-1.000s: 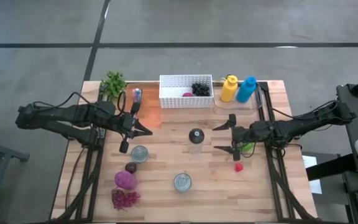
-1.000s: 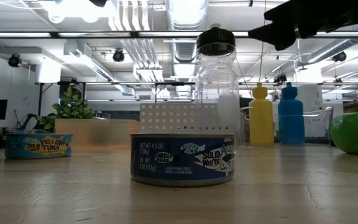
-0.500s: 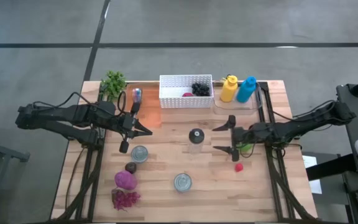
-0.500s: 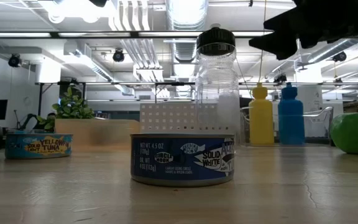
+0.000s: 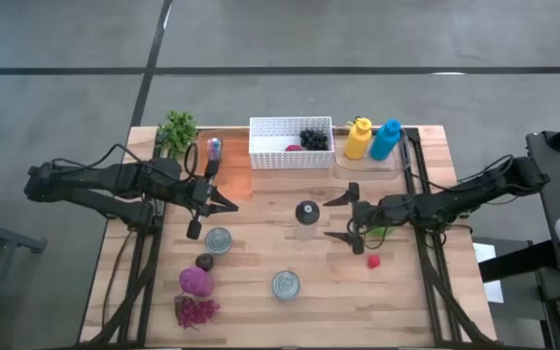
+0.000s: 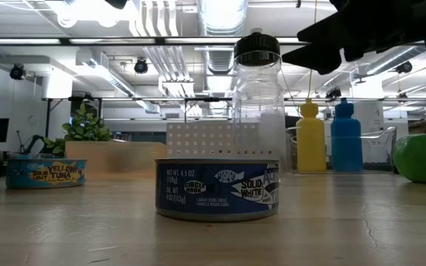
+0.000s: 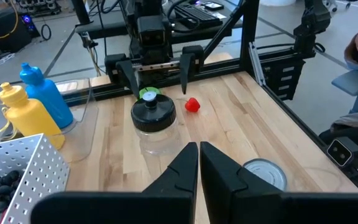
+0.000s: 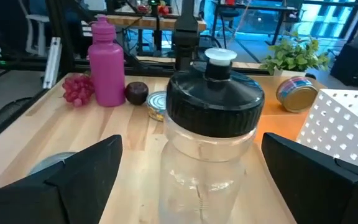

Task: Pick & Place Food Item
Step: Put the black water bottle into the transparent bin

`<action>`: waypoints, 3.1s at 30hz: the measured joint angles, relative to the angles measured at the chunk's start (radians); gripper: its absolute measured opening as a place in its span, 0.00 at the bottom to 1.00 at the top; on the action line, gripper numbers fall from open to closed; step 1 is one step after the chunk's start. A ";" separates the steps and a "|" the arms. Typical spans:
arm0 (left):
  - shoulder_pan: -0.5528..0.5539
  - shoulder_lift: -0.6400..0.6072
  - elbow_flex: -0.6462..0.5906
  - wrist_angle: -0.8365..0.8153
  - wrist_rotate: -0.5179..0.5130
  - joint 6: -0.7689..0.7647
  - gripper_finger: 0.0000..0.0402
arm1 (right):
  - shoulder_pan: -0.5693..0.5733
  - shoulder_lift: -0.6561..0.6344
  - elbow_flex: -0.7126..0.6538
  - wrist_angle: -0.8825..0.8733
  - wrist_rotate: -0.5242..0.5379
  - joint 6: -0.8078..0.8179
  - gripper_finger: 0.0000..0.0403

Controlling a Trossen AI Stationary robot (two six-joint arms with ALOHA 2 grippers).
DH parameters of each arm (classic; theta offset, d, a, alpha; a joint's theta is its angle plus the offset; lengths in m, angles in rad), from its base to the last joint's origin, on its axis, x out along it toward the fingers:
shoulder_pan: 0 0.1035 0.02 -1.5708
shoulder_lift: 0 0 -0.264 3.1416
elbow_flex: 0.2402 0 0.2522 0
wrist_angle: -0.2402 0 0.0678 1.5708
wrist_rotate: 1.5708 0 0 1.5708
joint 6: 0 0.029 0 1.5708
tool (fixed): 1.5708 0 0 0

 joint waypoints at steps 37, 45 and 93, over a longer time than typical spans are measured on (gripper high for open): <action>0.000 0.000 0.000 -0.015 0.000 0.000 0.06 | -0.037 0.072 0.016 0.012 0.082 0.066 0.95; 0.000 0.000 0.000 -0.020 0.000 0.000 0.06 | -0.040 0.153 0.043 0.014 0.023 0.106 0.95; 0.000 0.000 0.000 -0.067 0.000 0.000 0.06 | -0.109 0.454 0.149 0.307 -0.095 0.022 0.95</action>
